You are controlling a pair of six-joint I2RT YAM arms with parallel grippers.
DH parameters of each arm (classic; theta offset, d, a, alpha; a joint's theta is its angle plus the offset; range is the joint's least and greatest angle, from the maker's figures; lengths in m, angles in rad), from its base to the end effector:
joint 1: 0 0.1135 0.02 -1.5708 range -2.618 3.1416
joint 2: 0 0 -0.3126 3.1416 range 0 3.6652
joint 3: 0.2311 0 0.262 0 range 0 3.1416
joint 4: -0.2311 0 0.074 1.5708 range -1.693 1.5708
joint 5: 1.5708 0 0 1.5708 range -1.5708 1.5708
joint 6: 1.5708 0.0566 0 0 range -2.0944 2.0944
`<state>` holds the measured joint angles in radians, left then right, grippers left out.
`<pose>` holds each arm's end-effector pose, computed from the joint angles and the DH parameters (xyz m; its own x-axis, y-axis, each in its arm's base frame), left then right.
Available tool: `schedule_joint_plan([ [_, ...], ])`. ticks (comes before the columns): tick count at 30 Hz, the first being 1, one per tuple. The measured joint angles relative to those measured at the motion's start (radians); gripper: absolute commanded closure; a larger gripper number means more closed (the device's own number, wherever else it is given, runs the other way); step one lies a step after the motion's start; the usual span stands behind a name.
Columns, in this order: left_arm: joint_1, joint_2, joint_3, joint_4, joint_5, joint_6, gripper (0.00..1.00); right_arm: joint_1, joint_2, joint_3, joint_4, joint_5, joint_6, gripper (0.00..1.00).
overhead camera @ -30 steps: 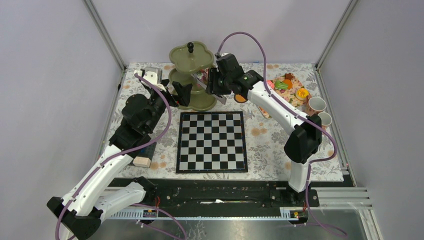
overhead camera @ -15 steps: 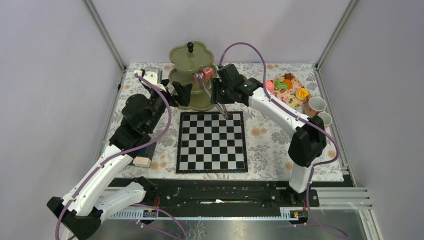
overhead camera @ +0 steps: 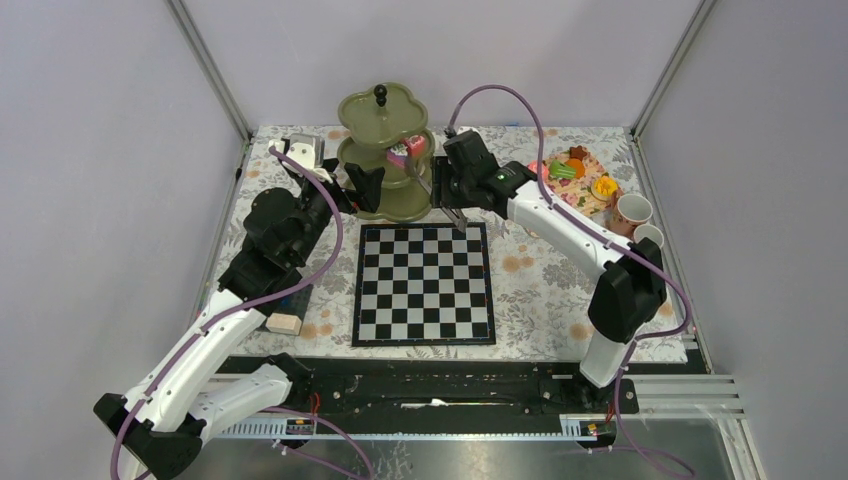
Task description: Serve the afternoon tea
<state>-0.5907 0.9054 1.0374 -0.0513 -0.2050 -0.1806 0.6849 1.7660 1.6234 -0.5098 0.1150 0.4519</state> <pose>0.1733 -0.1023 0.4629 -0.0018 -0.2105 -0.9776 0.3827 0.9030 -0.1952 0.3488 0.2765 0.3643 -0.6666 0.0157 -0.7453 -0.2965 0.9117 0.2843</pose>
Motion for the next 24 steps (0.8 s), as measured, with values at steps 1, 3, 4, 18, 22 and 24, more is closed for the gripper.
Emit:
schedule_joint_plan([
  [1,0.000,0.000,0.000,0.000,0.000,0.000,0.01,-0.003,-0.003,-0.007,0.000,0.001,0.000,0.45],
  [3,0.000,0.001,0.000,0.000,0.000,0.000,0.01,-0.011,-0.011,-0.023,0.000,0.001,0.000,0.46],
  [4,0.000,0.002,0.000,0.000,0.000,0.000,0.01,-0.018,-0.017,-0.032,0.000,0.002,0.000,0.46],
  [18,0.000,0.013,0.000,0.000,0.008,-0.001,0.01,-0.090,-0.161,-0.129,-0.001,0.031,-0.013,0.46],
  [22,0.000,0.013,0.000,0.000,0.012,-0.003,0.01,-0.128,-0.226,-0.193,-0.001,0.049,-0.014,0.47],
  [24,0.000,0.013,0.000,0.000,0.014,-0.003,0.01,-0.164,-0.259,-0.237,-0.003,0.052,-0.015,0.47],
])
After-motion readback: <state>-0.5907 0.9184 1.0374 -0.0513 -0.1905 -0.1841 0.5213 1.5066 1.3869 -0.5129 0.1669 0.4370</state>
